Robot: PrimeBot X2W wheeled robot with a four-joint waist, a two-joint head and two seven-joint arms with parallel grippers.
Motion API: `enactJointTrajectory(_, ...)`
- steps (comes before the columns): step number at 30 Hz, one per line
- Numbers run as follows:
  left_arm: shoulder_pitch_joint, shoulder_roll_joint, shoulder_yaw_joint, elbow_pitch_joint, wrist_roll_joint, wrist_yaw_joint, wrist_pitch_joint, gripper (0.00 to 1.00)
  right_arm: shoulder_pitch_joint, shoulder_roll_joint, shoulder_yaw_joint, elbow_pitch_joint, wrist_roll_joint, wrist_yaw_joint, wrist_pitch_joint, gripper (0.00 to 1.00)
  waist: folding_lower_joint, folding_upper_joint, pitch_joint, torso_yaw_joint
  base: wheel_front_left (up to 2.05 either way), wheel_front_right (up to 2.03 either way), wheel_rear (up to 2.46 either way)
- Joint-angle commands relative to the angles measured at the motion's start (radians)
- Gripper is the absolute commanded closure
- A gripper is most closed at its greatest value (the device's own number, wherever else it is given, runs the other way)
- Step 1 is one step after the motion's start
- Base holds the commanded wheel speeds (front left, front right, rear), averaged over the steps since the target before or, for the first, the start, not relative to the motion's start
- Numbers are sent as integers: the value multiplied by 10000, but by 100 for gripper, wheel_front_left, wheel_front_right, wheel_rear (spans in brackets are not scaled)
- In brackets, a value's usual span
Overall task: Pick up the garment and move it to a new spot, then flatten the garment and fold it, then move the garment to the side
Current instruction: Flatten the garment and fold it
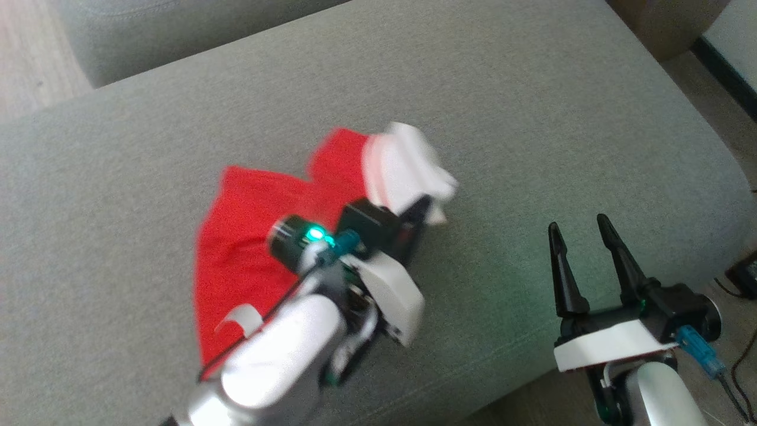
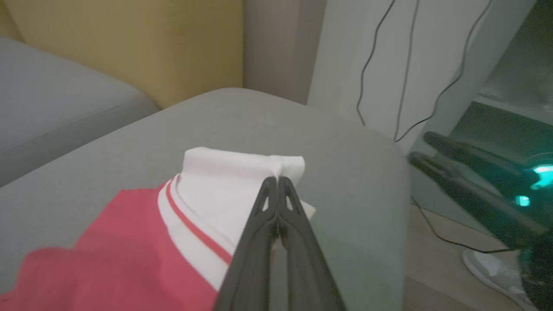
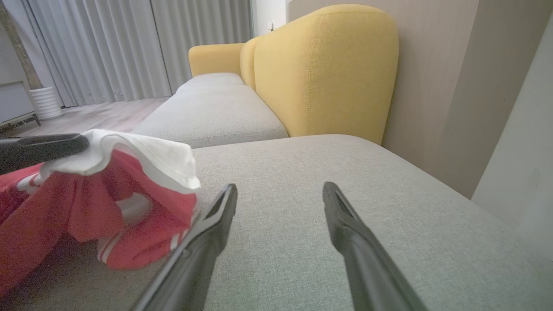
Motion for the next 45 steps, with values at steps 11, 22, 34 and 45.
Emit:
enactJointTrajectory(11, 989, -568, -834, 250, -1061, -1419, -642, 0, -17, -28, 249, -227, -50, 77, -138, 0, 0, 0, -30, -596, 0, 0, 0)
enactJointTrajectory(22, 1266, -321, 78, -89, -2151, -1264, -936, 0, 184, -28, 4, -261, -50, 77, -138, 0, 0, 0, -176, -578, 0, 0, 0)
enactJointTrajectory(34, -79, 1232, 1815, 1048, -2301, -54, -50, 0, 21, -28, 168, -338, -2, 77, -138, 0, 0, 0, 60, -431, 0, 0, 0)
enactJointTrajectory(45, -1866, 606, 1028, 4122, -2410, -1469, 1681, 0, -109, -28, 248, -300, -19, 77, -138, 0, 0, 0, 406, -756, 0, 0, 0)
